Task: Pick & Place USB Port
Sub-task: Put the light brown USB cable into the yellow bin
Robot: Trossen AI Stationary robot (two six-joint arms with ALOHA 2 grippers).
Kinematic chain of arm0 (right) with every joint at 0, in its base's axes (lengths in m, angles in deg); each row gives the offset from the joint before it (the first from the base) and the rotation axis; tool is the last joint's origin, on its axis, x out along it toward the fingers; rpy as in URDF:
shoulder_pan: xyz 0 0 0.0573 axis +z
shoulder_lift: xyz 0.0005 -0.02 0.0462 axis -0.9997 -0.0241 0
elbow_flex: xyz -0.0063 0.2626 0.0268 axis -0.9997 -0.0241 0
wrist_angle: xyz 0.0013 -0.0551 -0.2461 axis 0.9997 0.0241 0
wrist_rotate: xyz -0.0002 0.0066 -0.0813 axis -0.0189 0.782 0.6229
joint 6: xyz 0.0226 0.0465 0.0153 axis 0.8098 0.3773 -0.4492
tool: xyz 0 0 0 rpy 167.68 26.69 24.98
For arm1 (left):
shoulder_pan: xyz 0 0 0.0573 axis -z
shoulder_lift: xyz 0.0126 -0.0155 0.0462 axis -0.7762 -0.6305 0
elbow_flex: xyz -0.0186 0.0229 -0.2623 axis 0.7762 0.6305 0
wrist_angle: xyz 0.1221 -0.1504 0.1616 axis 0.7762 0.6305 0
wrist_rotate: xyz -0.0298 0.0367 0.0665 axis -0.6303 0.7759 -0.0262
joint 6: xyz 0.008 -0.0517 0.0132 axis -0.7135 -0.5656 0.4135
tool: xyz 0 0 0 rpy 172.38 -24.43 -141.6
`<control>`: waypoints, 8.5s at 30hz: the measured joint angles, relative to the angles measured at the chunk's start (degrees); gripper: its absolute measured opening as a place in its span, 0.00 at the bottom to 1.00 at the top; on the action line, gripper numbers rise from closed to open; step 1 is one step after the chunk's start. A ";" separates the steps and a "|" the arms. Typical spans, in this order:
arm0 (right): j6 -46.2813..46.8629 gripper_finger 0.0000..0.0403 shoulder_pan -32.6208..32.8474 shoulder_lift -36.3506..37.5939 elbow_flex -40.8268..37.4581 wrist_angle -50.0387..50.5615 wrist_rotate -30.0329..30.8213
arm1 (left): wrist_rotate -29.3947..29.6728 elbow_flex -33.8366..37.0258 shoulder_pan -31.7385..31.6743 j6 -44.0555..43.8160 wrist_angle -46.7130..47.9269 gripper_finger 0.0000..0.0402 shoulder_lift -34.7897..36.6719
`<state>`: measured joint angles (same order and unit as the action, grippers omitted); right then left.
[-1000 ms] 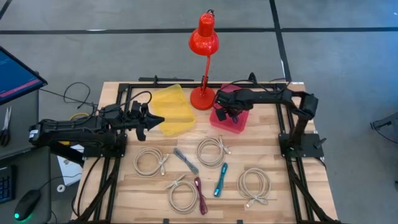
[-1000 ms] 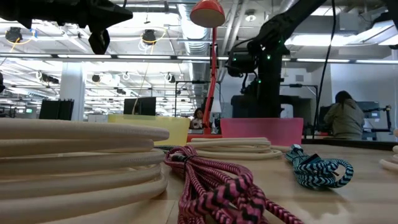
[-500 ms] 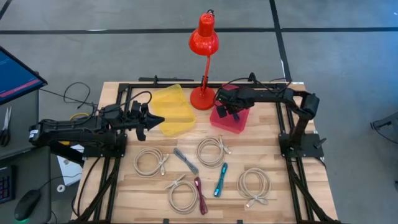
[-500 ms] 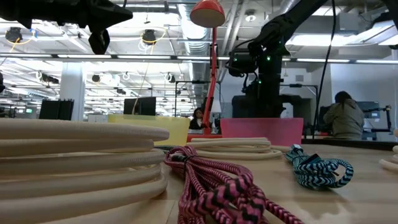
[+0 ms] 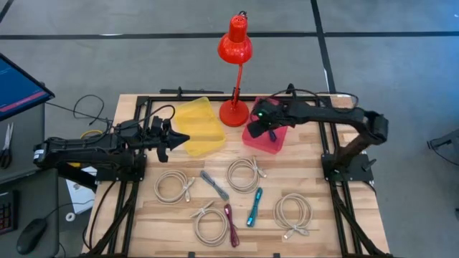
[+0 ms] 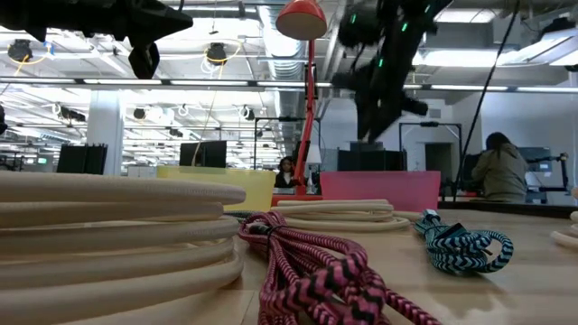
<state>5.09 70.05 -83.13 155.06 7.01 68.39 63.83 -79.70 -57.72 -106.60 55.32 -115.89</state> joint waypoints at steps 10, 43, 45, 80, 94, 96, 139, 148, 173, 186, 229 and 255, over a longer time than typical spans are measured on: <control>-0.02 0.23 4.87 9.68 0.05 -0.37 -0.07 | 0.00 0.00 -0.02 0.04 -0.24 0.03 0.02; -1.59 0.16 18.67 19.44 0.03 -4.80 8.45 | 0.00 -21.57 3.86 16.84 52.72 0.01 -1.19; -1.01 0.16 20.16 21.06 0.04 -4.80 12.09 | -0.02 -21.57 5.73 17.09 54.94 0.01 -2.32; 2.01 0.16 28.05 25.90 0.05 0.05 22.63 | 0.20 -21.12 14.36 22.69 63.67 0.42 -38.08; 2.01 0.16 29.53 28.93 0.05 3.29 22.62 | -1.11 -19.27 14.36 23.06 58.93 0.34 -43.38; 2.05 0.16 30.06 29.20 0.05 3.12 22.62 | -1.11 -18.95 14.36 22.84 58.76 0.33 -43.07; 5.03 0.16 34.62 29.09 0.05 2.76 22.84 | -0.87 -18.88 14.25 22.64 57.45 0.07 -48.66; 5.01 0.16 34.58 29.09 0.05 2.80 25.65 | -0.04 -18.99 14.25 22.08 57.45 0.07 -33.94; 5.01 0.16 29.98 29.09 0.05 2.76 31.65 | 23.63 -19.10 -2.69 21.35 35.71 0.07 -15.50; 4.98 0.16 28.88 29.09 0.05 3.00 31.62 | 15.39 -19.10 -23.32 26.15 26.94 0.07 -25.06; 4.42 0.16 29.03 29.09 0.05 3.26 31.58 | 14.05 -18.42 -32.58 22.23 26.10 0.07 -49.44; 4.42 0.16 29.03 29.09 0.05 3.44 31.34 | 8.89 -17.27 -33.08 21.17 20.21 0.26 -46.06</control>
<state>9.50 99.08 -54.04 155.11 10.44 99.73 72.72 -96.97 -90.81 -85.42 75.53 -161.95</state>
